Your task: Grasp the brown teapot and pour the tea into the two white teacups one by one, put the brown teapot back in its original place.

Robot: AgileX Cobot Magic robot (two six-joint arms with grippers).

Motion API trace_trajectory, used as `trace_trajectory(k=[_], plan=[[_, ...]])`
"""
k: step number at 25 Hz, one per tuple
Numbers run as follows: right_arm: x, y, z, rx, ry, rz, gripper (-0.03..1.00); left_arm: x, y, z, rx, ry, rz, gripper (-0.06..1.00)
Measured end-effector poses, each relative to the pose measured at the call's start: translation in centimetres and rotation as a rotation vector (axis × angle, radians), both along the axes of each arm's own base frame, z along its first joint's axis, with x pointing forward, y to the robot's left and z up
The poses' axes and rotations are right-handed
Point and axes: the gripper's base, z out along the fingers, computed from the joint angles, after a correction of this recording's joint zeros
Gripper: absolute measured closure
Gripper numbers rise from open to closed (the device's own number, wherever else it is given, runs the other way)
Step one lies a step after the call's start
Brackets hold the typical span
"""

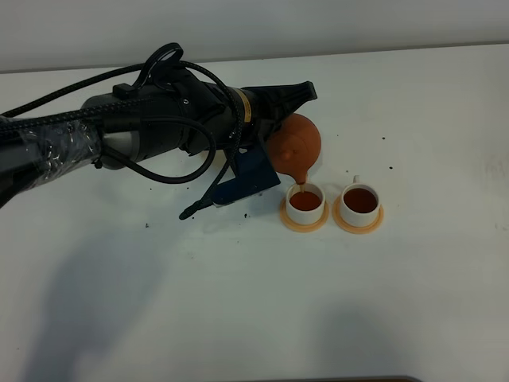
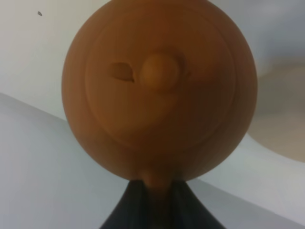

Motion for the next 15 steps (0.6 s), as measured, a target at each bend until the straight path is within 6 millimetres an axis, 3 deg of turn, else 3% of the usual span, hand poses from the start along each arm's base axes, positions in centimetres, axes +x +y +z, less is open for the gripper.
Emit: trace_trajectory(k=[15], plan=[[0.00, 0.00, 0.00, 0.000, 0.000, 0.000, 0.73, 0.06, 0.02, 0.04, 0.015, -0.015, -0.014, 0.83]])
